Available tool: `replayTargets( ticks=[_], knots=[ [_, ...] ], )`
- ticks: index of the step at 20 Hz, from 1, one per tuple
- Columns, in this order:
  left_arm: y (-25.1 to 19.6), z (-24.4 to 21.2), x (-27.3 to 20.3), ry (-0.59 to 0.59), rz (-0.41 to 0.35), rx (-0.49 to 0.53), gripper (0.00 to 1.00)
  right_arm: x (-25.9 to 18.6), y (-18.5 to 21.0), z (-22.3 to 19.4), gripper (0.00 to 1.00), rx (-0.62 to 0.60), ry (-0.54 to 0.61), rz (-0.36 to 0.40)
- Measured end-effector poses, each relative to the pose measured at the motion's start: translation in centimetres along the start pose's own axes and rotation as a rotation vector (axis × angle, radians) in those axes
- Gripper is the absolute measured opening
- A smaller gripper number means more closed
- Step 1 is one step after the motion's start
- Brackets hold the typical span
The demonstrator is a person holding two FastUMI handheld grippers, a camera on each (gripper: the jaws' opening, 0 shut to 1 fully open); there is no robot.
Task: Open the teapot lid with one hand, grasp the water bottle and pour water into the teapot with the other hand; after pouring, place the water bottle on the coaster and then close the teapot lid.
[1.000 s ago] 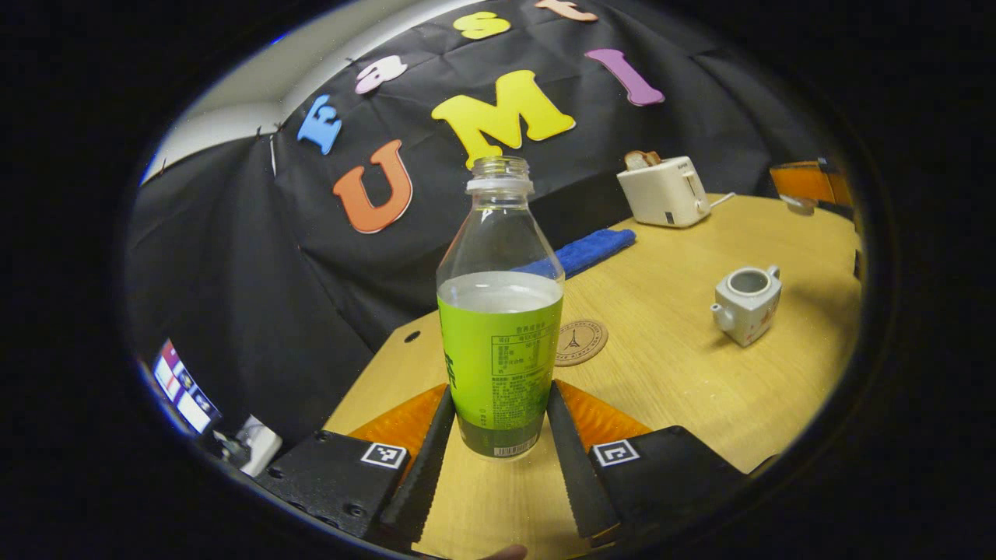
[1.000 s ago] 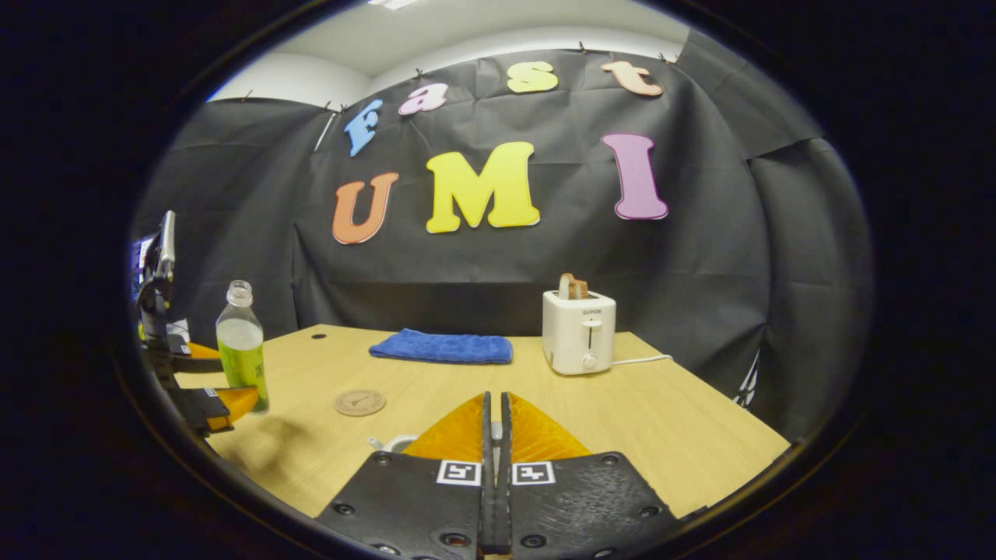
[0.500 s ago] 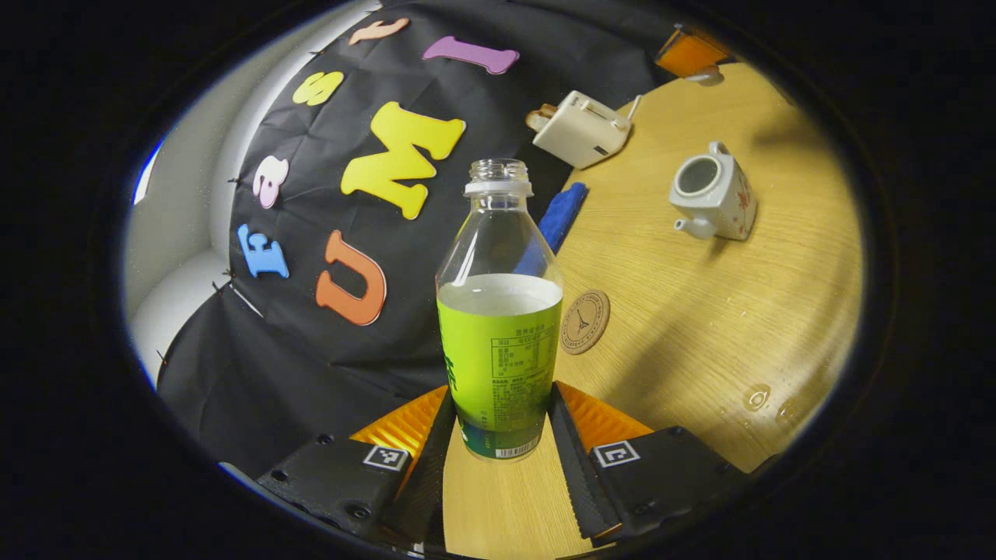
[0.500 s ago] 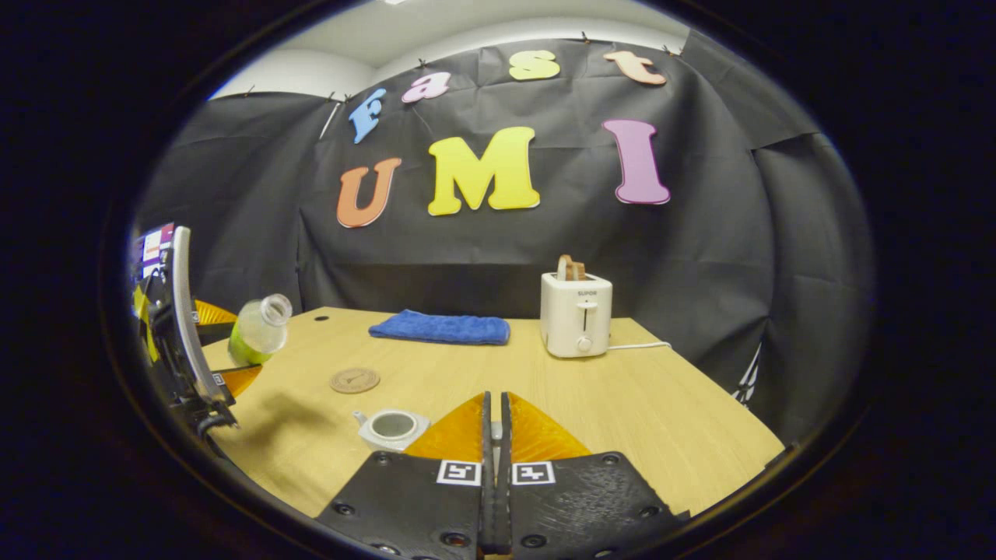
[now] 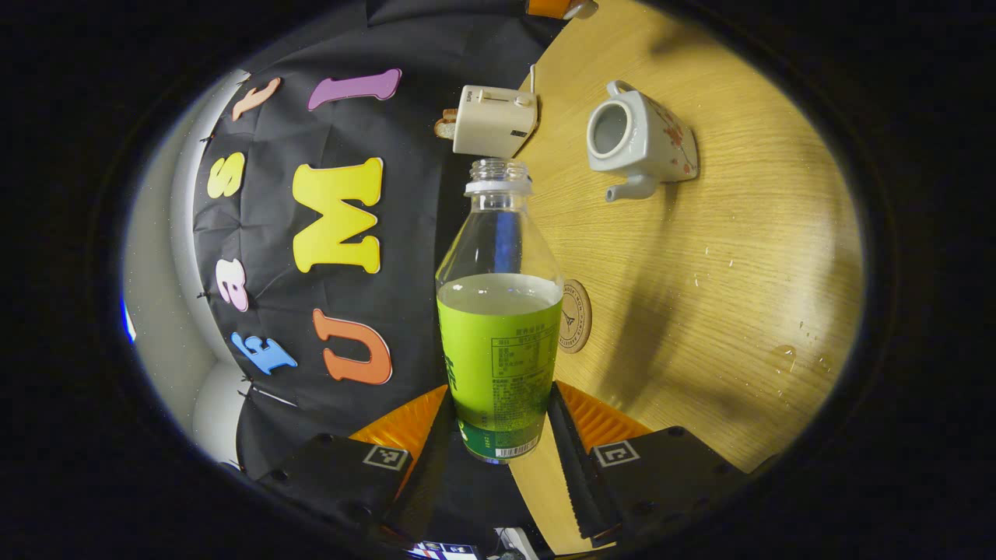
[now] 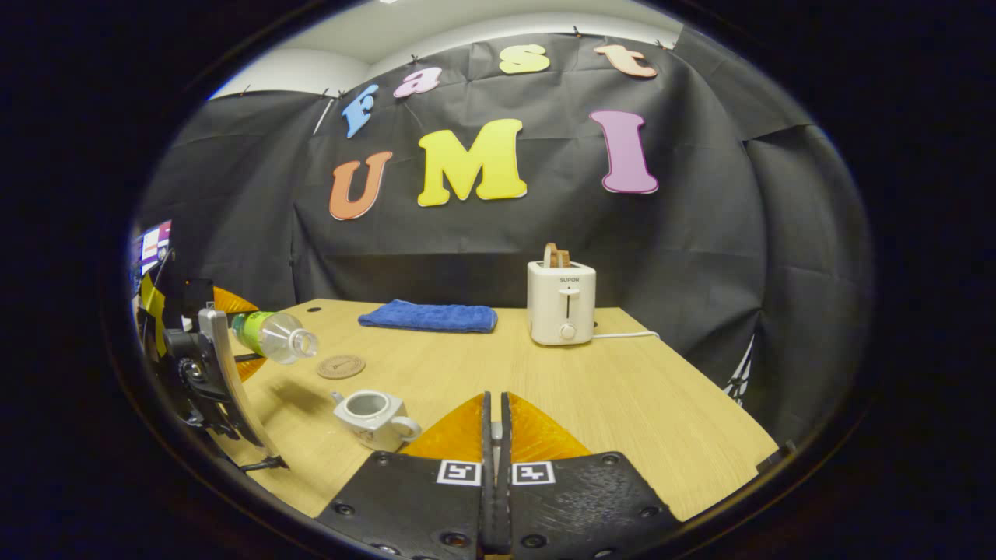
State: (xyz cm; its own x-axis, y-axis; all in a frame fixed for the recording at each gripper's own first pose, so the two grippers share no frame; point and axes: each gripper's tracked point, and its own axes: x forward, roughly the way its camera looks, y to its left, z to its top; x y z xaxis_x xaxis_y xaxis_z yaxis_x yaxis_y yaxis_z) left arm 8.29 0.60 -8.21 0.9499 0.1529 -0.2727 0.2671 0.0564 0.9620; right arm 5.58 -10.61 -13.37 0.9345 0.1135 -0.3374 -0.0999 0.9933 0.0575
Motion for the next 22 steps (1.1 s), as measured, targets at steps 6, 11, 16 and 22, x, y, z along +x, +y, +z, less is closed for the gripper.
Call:
replayTargets(
  ticks=[6,11,16,22],
  knots=[
    [0.2,1.5,0.4,0.013,-0.027,0.160,0.71,-0.1,-0.8,-0.2,0.00,0.009,-0.005,0.000],
    [1.3,2.7,0.5,0.009,-0.006,0.293,0.71,-0.2,-1.3,-0.8,0.00,0.017,0.001,-0.002],
    [2.0,3.4,0.4,0.014,0.003,0.372,0.71,-0.4,-1.6,-1.1,0.00,0.024,0.004,0.002],
    [2.9,4.7,0.2,0.007,0.036,0.446,0.71,-0.3,-1.8,-1.4,0.00,0.024,0.013,0.004]
  ],
)
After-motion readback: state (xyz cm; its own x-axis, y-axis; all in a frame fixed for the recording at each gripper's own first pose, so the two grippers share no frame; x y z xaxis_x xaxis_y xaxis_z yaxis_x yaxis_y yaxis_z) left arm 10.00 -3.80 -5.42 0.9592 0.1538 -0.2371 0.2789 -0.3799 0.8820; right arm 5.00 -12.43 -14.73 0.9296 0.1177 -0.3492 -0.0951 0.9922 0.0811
